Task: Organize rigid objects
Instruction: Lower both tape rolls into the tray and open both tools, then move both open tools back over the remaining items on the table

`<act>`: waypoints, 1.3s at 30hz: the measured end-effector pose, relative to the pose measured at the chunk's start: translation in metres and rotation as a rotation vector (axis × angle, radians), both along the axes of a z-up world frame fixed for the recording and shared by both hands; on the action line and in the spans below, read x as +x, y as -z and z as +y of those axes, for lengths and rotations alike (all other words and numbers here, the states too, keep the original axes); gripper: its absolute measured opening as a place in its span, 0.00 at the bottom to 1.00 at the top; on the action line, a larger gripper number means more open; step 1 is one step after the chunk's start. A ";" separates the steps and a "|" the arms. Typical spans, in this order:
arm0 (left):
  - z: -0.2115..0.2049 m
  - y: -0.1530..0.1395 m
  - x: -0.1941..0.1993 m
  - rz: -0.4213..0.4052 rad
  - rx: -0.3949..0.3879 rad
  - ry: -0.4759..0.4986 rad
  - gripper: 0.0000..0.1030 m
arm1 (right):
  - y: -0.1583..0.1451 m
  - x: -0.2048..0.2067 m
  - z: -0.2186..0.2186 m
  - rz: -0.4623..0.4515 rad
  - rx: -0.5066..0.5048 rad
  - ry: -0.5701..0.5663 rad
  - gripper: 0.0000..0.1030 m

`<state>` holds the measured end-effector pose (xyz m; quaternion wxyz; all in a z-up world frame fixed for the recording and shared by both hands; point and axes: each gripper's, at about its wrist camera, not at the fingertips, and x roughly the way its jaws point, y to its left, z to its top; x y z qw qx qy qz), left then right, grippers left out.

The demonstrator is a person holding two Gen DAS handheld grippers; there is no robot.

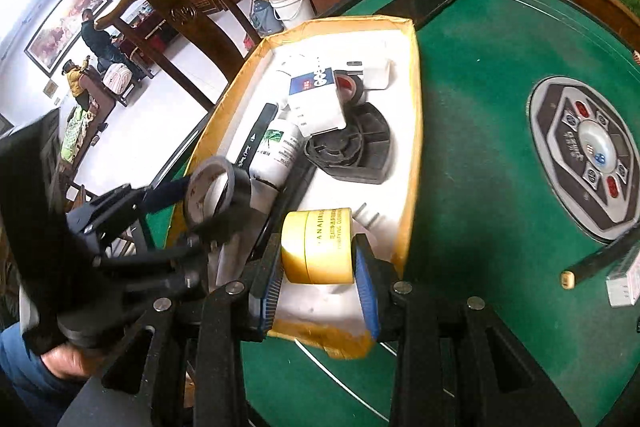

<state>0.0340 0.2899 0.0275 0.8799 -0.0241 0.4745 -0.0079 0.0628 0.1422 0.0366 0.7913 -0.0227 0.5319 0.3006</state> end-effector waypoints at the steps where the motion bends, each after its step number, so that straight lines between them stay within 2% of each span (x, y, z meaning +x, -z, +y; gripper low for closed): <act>1: 0.001 0.001 -0.001 -0.001 0.003 0.003 0.61 | 0.002 0.000 0.002 0.000 -0.008 0.000 0.32; 5: 0.003 0.001 -0.003 -0.003 0.002 0.009 0.61 | 0.005 0.003 0.007 0.013 -0.012 0.005 0.34; 7: 0.006 0.002 -0.002 0.003 -0.005 0.002 0.61 | 0.003 0.002 0.010 0.005 -0.021 0.001 0.40; 9: 0.007 0.002 -0.002 0.009 -0.014 -0.002 0.61 | 0.001 0.002 0.011 -0.010 -0.033 0.001 0.54; 13: 0.008 0.000 -0.002 0.005 -0.024 -0.014 0.62 | -0.007 0.002 0.009 -0.039 -0.037 0.003 0.59; 16: 0.006 -0.007 -0.004 -0.026 -0.020 -0.019 0.69 | -0.015 0.001 0.004 -0.054 -0.021 0.023 0.65; 17: 0.005 -0.009 -0.004 -0.032 -0.018 -0.017 0.75 | -0.018 0.001 0.000 -0.060 -0.016 0.036 0.69; 27: -0.028 -0.024 -0.007 -0.051 -0.016 0.020 0.76 | -0.028 -0.010 -0.065 -0.045 0.052 0.192 0.71; 31: -0.052 -0.029 -0.011 -0.058 -0.012 0.062 0.76 | -0.030 -0.017 -0.095 -0.068 0.025 0.257 0.72; 34: -0.078 -0.032 -0.012 -0.062 -0.007 0.104 0.76 | -0.028 -0.024 -0.126 -0.077 -0.004 0.332 0.79; 37: -0.105 -0.033 -0.013 -0.061 -0.008 0.151 0.76 | -0.024 -0.031 -0.160 -0.069 -0.047 0.414 0.80; 39: -0.124 -0.033 -0.014 -0.059 -0.006 0.183 0.76 | -0.021 -0.038 -0.186 -0.079 -0.120 0.490 0.80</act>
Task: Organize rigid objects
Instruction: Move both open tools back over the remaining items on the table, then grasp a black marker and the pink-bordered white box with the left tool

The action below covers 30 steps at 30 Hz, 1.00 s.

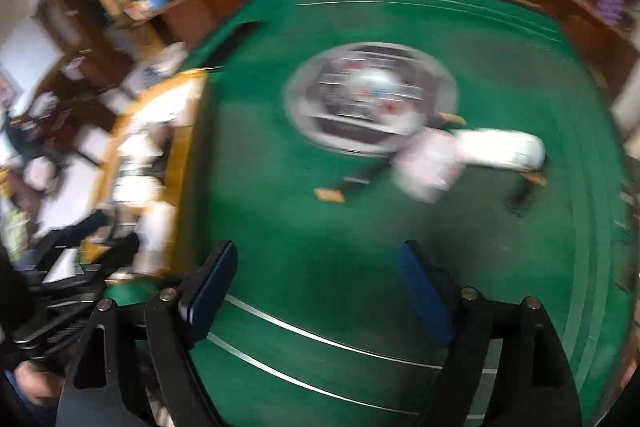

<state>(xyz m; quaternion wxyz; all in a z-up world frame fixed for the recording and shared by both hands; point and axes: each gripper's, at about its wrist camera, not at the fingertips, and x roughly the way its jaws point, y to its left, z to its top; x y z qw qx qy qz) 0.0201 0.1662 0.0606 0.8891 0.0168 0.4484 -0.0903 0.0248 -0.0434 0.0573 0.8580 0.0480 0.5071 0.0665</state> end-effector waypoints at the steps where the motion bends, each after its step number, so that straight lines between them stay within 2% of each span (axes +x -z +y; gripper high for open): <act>1: -0.012 0.000 0.000 0.002 0.003 0.021 0.76 | 0.002 -0.004 -0.014 0.005 -0.028 0.035 0.79; 4: -0.045 0.002 0.000 0.012 0.007 0.074 0.76 | 0.008 -0.015 -0.054 0.026 -0.028 0.127 0.80; 6: -0.063 0.002 0.002 0.015 0.005 0.101 0.76 | 0.010 -0.025 -0.081 0.031 -0.067 0.194 0.79; 8: -0.082 0.001 0.004 0.014 0.009 0.132 0.76 | 0.014 -0.030 -0.100 0.064 -0.127 0.203 0.80; 12: -0.118 0.004 0.022 0.043 0.009 0.195 0.78 | 0.019 -0.045 -0.131 0.090 -0.158 0.234 0.86; 18: -0.160 0.015 0.071 0.122 -0.003 0.248 0.79 | 0.019 -0.069 -0.179 0.099 -0.073 0.293 0.86; 21: -0.178 0.020 0.090 0.137 0.007 0.260 0.79 | 0.019 -0.078 -0.197 0.098 -0.032 0.304 0.86; 24: -0.197 0.031 0.105 0.156 0.057 0.267 0.79 | 0.017 -0.090 -0.210 0.087 0.043 0.306 0.86; 26: -0.209 0.039 0.112 0.175 0.068 0.285 0.79 | 0.015 -0.095 -0.216 0.079 0.056 0.308 0.86; 28: -0.217 0.047 0.116 0.174 0.110 0.278 0.75 | 0.013 -0.098 -0.219 0.071 0.061 0.306 0.86; 29: -0.219 0.052 0.117 0.186 0.127 0.275 0.62 | 0.012 -0.100 -0.221 0.068 0.064 0.303 0.86; 30: -0.220 0.054 0.116 0.184 0.134 0.269 0.57 | 0.011 -0.101 -0.222 0.064 0.072 0.298 0.86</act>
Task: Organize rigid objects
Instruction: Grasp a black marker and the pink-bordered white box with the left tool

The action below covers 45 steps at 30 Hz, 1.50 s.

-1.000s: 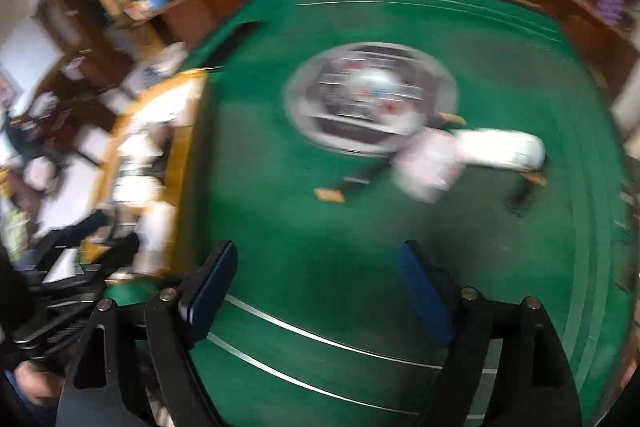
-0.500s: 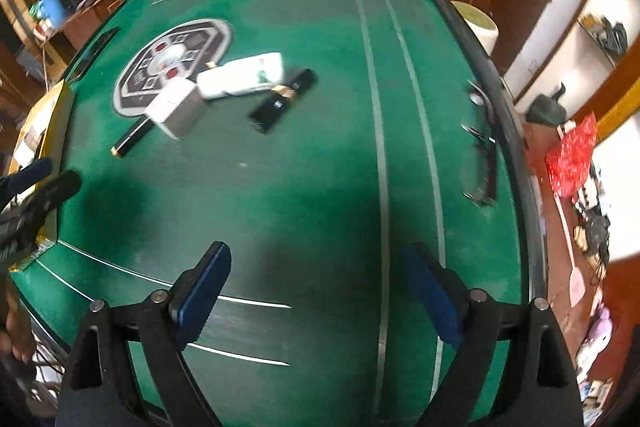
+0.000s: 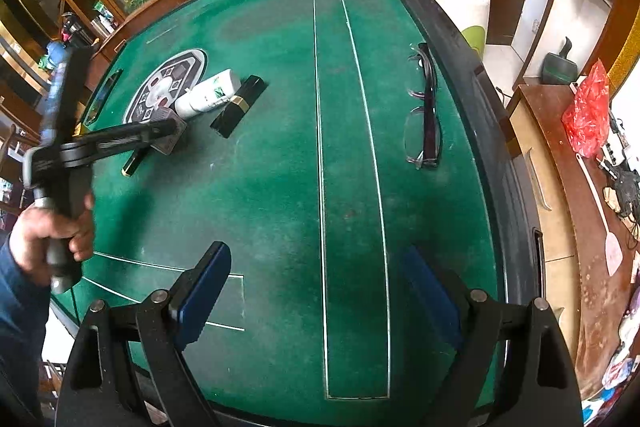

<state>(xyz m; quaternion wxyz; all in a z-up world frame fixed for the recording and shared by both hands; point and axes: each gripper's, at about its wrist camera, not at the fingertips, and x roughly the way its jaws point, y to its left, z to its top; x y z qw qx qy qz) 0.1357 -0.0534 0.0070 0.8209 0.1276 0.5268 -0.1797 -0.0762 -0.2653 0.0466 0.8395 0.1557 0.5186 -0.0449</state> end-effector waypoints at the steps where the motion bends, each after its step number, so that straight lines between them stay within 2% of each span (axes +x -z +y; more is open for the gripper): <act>1: 0.002 -0.001 -0.004 -0.007 -0.011 -0.002 0.55 | -0.001 0.000 -0.002 -0.011 0.015 -0.008 0.86; 5: 0.012 -0.004 -0.032 -0.018 -0.021 0.000 0.51 | -0.011 0.011 0.002 -0.071 0.073 -0.072 0.86; 8: 0.028 -0.003 -0.062 -0.009 -0.021 -0.016 0.51 | -0.023 0.033 0.015 -0.111 0.091 -0.177 0.85; 12: 0.054 -0.004 -0.107 -0.013 -0.021 -0.041 0.51 | -0.036 0.078 0.044 -0.132 0.058 -0.336 0.85; 16: 0.070 -0.005 -0.131 -0.007 -0.026 -0.071 0.51 | -0.038 0.131 0.058 -0.130 0.057 -0.395 0.85; 18: 0.080 -0.005 -0.140 -0.011 -0.038 -0.089 0.51 | -0.032 0.165 0.068 -0.097 0.052 -0.445 0.85; 20: 0.092 -0.008 -0.145 -0.015 -0.048 -0.112 0.51 | -0.023 0.191 0.076 -0.094 0.012 -0.449 0.85; 23: 0.113 -0.011 -0.146 -0.004 -0.092 -0.152 0.51 | 0.001 0.227 0.085 -0.042 0.007 -0.472 0.85; 26: 0.128 -0.013 -0.151 -0.002 -0.112 -0.191 0.51 | 0.024 0.241 0.089 0.011 0.010 -0.490 0.84; 28: 0.135 -0.013 -0.152 0.008 -0.128 -0.206 0.51 | 0.031 0.240 0.091 0.038 0.006 -0.507 0.82; 30: 0.137 -0.012 -0.154 0.011 -0.132 -0.213 0.51 | 0.036 0.234 0.097 0.074 0.026 -0.552 0.67; 33: 0.135 -0.011 -0.153 0.008 -0.128 -0.210 0.51 | 0.044 0.214 0.111 0.123 0.015 -0.614 0.53; 35: 0.134 -0.011 -0.152 0.007 -0.126 -0.208 0.51 | 0.045 0.200 0.119 0.105 -0.042 -0.637 0.50; 38: 0.132 -0.009 -0.151 0.004 -0.120 -0.204 0.51 | 0.044 0.191 0.123 0.102 -0.027 -0.634 0.50; 43: 0.126 -0.010 -0.154 -0.017 -0.099 -0.180 0.51 | 0.029 0.175 0.122 0.095 -0.045 -0.630 0.59; 45: 0.124 -0.010 -0.157 -0.029 -0.084 -0.163 0.51 | 0.022 0.163 0.120 0.082 -0.006 -0.623 0.61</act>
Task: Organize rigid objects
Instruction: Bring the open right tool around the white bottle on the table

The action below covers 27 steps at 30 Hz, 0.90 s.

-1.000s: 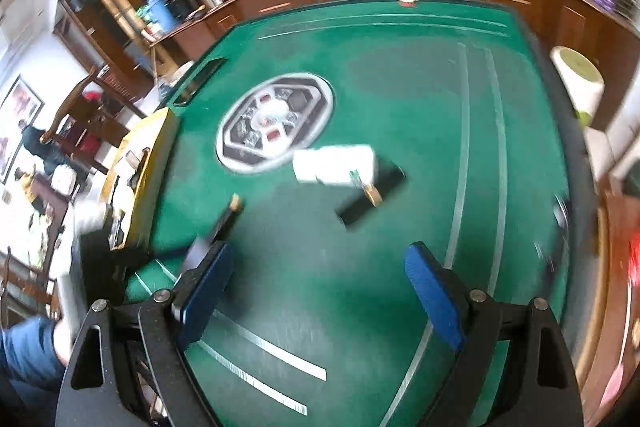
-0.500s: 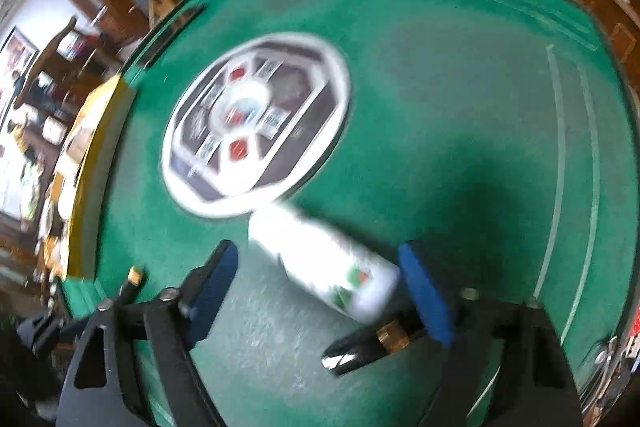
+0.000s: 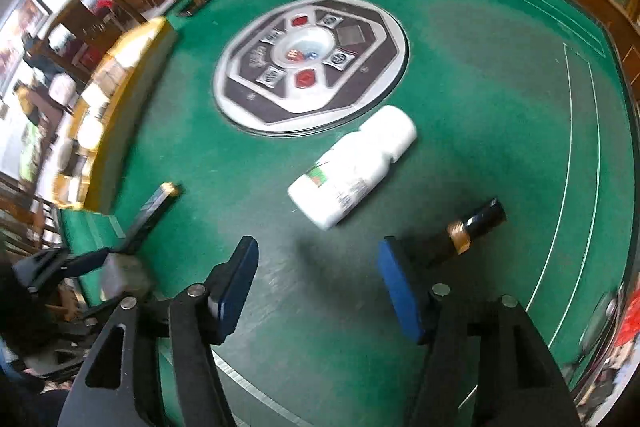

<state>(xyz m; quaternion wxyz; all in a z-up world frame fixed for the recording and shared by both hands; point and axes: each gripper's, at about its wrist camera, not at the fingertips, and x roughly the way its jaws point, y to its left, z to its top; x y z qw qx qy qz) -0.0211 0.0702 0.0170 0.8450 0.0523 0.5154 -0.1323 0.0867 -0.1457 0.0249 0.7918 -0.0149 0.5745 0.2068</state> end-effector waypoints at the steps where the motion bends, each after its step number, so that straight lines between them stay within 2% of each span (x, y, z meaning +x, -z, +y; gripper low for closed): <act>1: -0.001 -0.001 -0.001 -0.005 0.005 0.006 0.51 | -0.002 -0.005 -0.001 0.004 0.001 0.004 0.63; 3: -0.001 -0.003 -0.005 -0.021 0.008 0.013 0.51 | -0.007 -0.012 0.002 -0.014 -0.032 0.009 0.64; 7: -0.001 -0.002 -0.007 -0.022 0.006 0.011 0.51 | -0.027 -0.014 0.015 -0.073 0.020 0.014 0.65; 9: -0.001 -0.002 -0.009 -0.025 0.008 0.012 0.51 | -0.030 -0.008 0.019 -0.095 -0.008 0.036 0.72; 13: 0.000 -0.003 -0.014 -0.031 0.008 0.006 0.51 | -0.020 0.010 0.009 -0.033 0.002 0.136 0.72; 19: -0.003 0.001 -0.017 -0.022 0.015 0.009 0.53 | -0.007 0.021 0.002 0.016 0.001 0.225 0.72; 21: -0.006 0.002 -0.018 -0.021 0.024 0.020 0.57 | 0.000 0.028 0.001 0.032 -0.012 0.269 0.72; 23: -0.011 0.004 -0.019 -0.026 0.045 0.029 0.63 | 0.007 0.036 0.000 0.062 0.002 0.283 0.72; 27: -0.017 0.007 -0.020 -0.042 0.074 0.051 0.64 | 0.018 0.049 0.011 0.064 -0.064 0.278 0.73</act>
